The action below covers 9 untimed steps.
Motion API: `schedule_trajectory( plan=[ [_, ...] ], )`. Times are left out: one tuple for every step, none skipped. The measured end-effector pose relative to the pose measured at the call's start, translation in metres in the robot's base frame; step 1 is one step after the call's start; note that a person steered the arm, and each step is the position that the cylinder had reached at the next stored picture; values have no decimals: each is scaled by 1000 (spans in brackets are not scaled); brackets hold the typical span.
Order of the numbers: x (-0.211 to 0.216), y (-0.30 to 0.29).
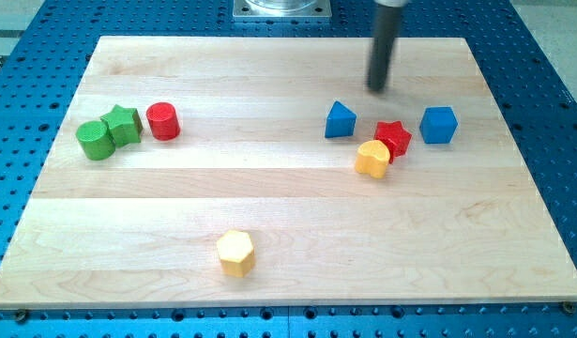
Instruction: Move the blue cube into the blue triangle
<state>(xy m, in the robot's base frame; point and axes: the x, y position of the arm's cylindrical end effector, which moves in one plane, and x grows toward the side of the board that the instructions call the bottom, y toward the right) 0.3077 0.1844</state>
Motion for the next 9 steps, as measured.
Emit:
schedule_trajectory(
  plan=[
    [24,129],
    [71,138],
    [83,136],
    [77,93],
    [77,55],
    [88,45],
    [97,23],
    [97,-58],
    [95,-63]
  ],
)
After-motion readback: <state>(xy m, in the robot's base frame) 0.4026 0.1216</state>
